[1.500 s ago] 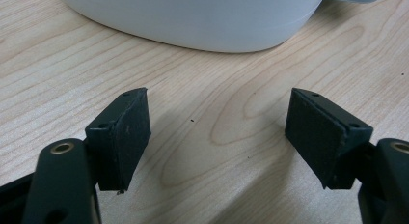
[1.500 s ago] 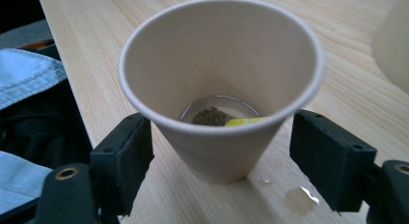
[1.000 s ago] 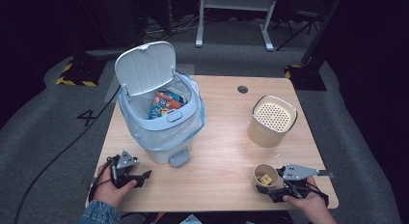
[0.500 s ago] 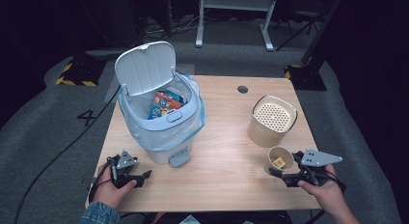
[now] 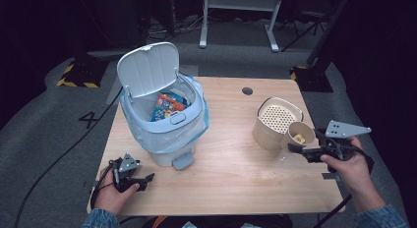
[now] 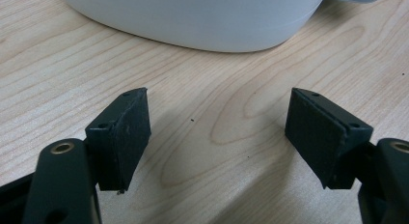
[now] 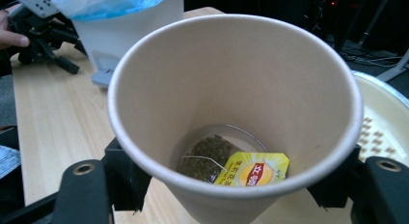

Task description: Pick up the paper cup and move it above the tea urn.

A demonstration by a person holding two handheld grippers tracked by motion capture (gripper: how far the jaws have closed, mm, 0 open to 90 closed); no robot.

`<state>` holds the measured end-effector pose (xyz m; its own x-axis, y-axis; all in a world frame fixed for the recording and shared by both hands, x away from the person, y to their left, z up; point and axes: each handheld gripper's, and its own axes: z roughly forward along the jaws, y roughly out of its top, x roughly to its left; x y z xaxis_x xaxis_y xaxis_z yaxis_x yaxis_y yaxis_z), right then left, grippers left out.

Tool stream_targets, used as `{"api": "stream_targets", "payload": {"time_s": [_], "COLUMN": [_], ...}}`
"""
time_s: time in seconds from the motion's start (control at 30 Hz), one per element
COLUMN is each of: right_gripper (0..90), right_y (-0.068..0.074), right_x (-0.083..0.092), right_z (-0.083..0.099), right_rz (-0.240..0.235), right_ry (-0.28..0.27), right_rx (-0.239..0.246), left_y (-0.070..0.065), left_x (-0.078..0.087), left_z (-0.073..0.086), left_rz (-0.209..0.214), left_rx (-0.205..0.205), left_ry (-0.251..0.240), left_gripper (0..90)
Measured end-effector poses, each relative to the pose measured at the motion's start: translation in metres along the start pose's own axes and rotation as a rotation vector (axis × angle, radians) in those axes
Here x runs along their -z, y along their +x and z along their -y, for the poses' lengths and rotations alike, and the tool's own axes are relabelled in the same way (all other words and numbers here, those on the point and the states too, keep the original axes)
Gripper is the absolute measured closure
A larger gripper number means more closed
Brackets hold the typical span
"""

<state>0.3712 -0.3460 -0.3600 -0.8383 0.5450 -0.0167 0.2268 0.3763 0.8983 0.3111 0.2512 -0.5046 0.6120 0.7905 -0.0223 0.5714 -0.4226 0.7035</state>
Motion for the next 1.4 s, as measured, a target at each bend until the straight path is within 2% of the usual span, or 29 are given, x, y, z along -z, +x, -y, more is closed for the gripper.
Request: {"api": "stream_targets", "payload": {"time_s": [0.1, 0.17, 0.37, 0.6, 0.77, 0.83, 0.87, 0.97, 1.03, 1.07, 1.1, 1.2, 1.23, 1.27, 1.3, 1.37, 1.4], "right_gripper": [30.7, 30.7, 30.7, 30.7, 30.8, 30.7, 30.7, 30.7, 30.8, 30.8, 30.8, 30.9, 31.0, 31.0, 31.3, 31.5, 31.5], "right_y": [-0.013, -0.019, -0.039, -0.057, -0.068, -0.07, -0.074, -0.078, -0.081, -0.081, -0.083, -0.086, -0.087, -0.087, -0.087, -0.087, -0.087], "right_x": [0.002, 0.002, 0.002, 0.003, -0.002, -0.003, -0.007, -0.011, -0.014, -0.014, -0.016, -0.018, -0.019, -0.019, -0.021, -0.023, -0.023], "right_z": [-0.012, -0.016, -0.03, -0.04, -0.047, -0.048, -0.05, -0.052, -0.053, -0.053, -0.054, -0.054, -0.054, -0.054, -0.053, -0.053, -0.053], "right_rz": [0.015, 0.021, 0.066, 0.112, 0.166, 0.174, 0.194, 0.213, 0.241, 0.241, 0.269, 0.312, 0.325, 0.325, 0.353, 0.378, 0.378], "right_ry": [0.01, 0.011, -0.016, 0.027, 0.06, 0.066, 0.079, 0.099, 0.118, 0.118, 0.136, 0.167, 0.182, 0.182, 0.207, 0.225, 0.225], "right_rx": [0.004, -0.018, 0.011, 0.027, 0.09, 0.096, 0.132, 0.174, 0.233, 0.233, 0.288, 0.38, 0.407, 0.407, 0.466, 0.511, 0.511], "left_y": [0.0, 0.0, 0.001, 0.001, 0.001, 0.001, 0.001, 0.001, 0.001, 0.001, 0.0, 0.0, 0.0, 0.0, 0.0, 0.0, 0.0], "left_x": [0.0, 0.0, 0.0, 0.0, 0.0, 0.0, 0.0, 0.0, 0.001, 0.001, 0.001, 0.001, 0.001, 0.001, 0.001, 0.001, 0.001], "left_z": [0.0, 0.0, 0.0, -0.001, -0.001, -0.001, 0.0, 0.0, 0.0, 0.001, 0.001, 0.001, 0.001, 0.001, 0.001, 0.001, 0.001], "left_rz": [0.0, 0.0, 0.001, 0.002, 0.001, 0.001, 0.0, -0.003, -0.005, -0.009, -0.007, -0.008, -0.008, -0.008, -0.008, -0.008, -0.008], "left_rx": [0.0, 0.0, -0.004, -0.008, -0.009, -0.011, -0.007, -0.006, -0.008, -0.01, -0.003, -0.003, -0.003, -0.003, -0.003, -0.003, -0.003], "left_ry": [0.0, 0.0, 0.001, 0.0, 0.0, 0.001, 0.002, -0.002, -0.001, 0.0, 0.001, 0.001, 0.001, 0.001, 0.001, 0.001, 0.001], "left_gripper": [24.5, 24.5, 24.5, 24.5, 24.5, 24.5, 24.6, 24.7, 24.7, 24.7, 24.7, 24.7, 24.7, 24.7, 24.7, 24.7, 24.7]}}
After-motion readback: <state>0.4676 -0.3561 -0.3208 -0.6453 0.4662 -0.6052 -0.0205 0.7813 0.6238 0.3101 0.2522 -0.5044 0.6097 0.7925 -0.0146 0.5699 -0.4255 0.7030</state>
